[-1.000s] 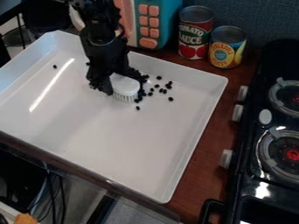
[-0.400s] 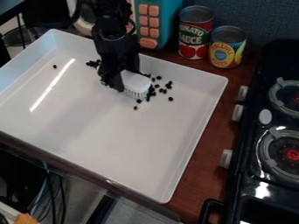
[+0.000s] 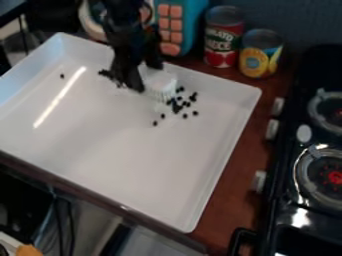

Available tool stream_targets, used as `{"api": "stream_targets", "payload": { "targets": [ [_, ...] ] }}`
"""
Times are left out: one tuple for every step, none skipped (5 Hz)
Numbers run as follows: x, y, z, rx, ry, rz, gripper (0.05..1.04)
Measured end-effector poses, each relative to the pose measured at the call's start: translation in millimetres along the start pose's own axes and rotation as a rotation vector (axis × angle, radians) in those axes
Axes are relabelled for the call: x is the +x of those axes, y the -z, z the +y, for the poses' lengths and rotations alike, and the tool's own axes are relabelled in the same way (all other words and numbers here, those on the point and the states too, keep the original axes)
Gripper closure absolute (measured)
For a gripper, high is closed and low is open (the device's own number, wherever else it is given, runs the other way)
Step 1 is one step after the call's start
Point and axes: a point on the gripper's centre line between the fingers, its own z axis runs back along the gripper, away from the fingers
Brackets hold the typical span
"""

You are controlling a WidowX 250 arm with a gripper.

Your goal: Sweep into pile

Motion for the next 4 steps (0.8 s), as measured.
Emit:
{"api": "stream_targets", "payload": {
  "targets": [
    [2, -39, -1, -0.091, 0.022, 0.003, 0.348],
    [-12, -45, 21, -0.071, 0.04, 0.02, 0.348],
    [-40, -46, 42, -0.067, 0.111, 0.012, 0.348],
    [-58, -36, 54, -0.082, 0.177, -0.014, 0.348]
  ]
}}
